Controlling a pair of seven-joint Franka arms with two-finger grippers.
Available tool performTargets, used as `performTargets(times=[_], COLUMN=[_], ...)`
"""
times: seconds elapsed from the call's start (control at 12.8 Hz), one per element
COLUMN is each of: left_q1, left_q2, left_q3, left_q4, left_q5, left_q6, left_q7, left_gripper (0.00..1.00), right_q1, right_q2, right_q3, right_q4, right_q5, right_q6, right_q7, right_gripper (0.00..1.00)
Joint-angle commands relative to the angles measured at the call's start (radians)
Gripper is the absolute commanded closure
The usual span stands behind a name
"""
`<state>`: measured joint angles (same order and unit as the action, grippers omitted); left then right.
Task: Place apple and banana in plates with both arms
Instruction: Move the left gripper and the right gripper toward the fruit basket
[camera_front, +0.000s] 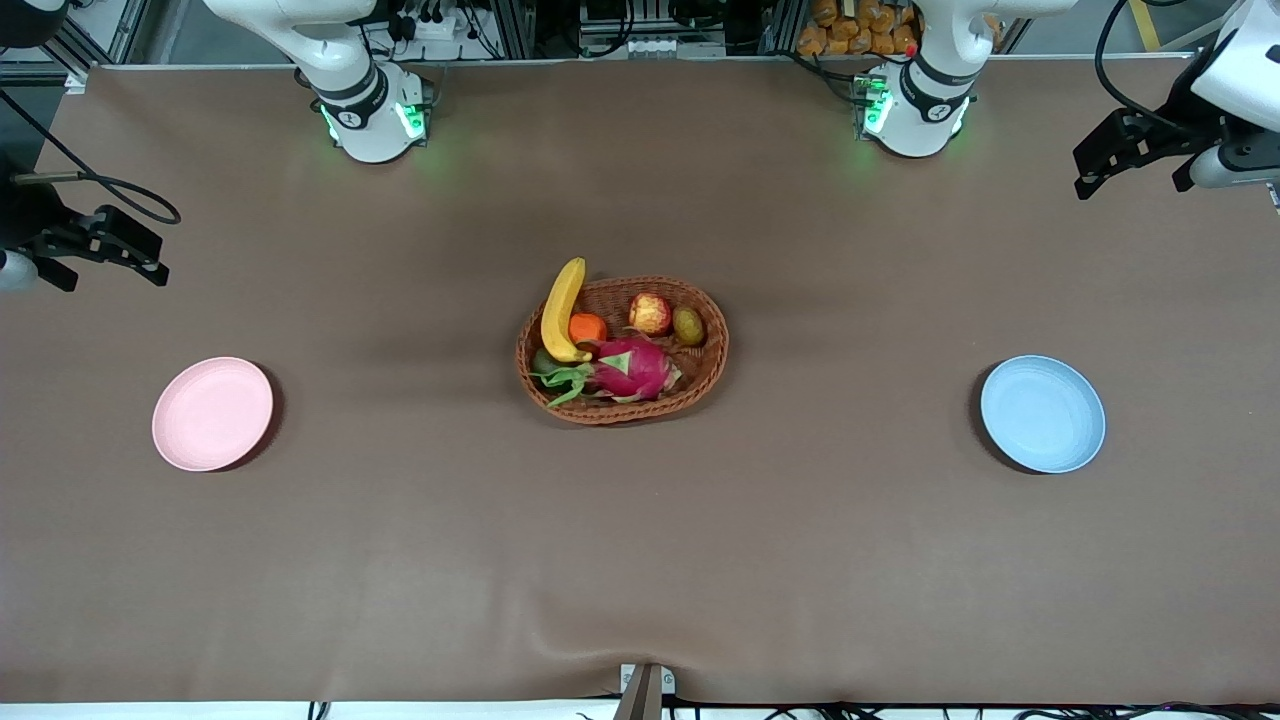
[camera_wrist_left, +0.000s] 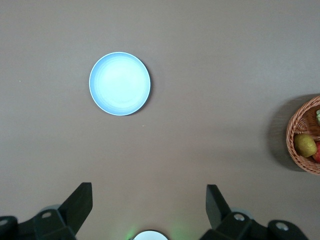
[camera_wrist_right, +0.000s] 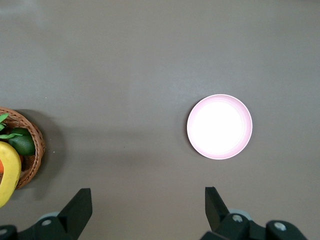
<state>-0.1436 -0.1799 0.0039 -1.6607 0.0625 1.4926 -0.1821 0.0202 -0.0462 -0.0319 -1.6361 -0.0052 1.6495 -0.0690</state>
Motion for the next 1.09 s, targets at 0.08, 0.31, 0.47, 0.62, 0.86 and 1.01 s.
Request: performTargets(times=[0.08,0.31,0.47,0.62,0.86,1.01], left_q1=[0.004,-0.007,-0.013,-0.011,-0.024,-0.05], left_q2=[0.02,0.022,0.034,0.036,0.034,0.062], left_q3=[0.001,-0.002,-0.008,-0.013,-0.021,-0.027], left_q4=[0.036,0.047,0.045,0.045,0.047,0.045], left_q5=[-0.012,-0.01,-0.009,-0.012,-0.013,-0.058], left_q6=[-0.008,-0.009,-0.009,-0.012,-0.012,-0.012], left_q7=[0.007,0.015,0.015,0.016,0.016,0.003], left_gripper=[0.0,0.0,0.0,0.0,0.0,0.0], right_q1=[-0.017,-0.019,-0.017,-0.013,-0.006,0.009], right_q2=[-0.006,-0.001,0.017,0.06,0.174,0.232], right_q3=[0.01,0.01,0.012,0.012,0.015,0.018], right_q4=[-0.002,-0.002,0.005,0.008,0.01,0.005], right_q5=[-0.019,-0.019,-0.01,-0.01,-0.013,-0.007], right_q6=[-0.005,-0.004,-0.005,-0.004,-0.005,-0.011], right_q7=[-0.014,-0.012,-0.008,-0.014,-0.014,-0.011], right_gripper=[0.0,0.0,0.0,0.0,0.0,0.0])
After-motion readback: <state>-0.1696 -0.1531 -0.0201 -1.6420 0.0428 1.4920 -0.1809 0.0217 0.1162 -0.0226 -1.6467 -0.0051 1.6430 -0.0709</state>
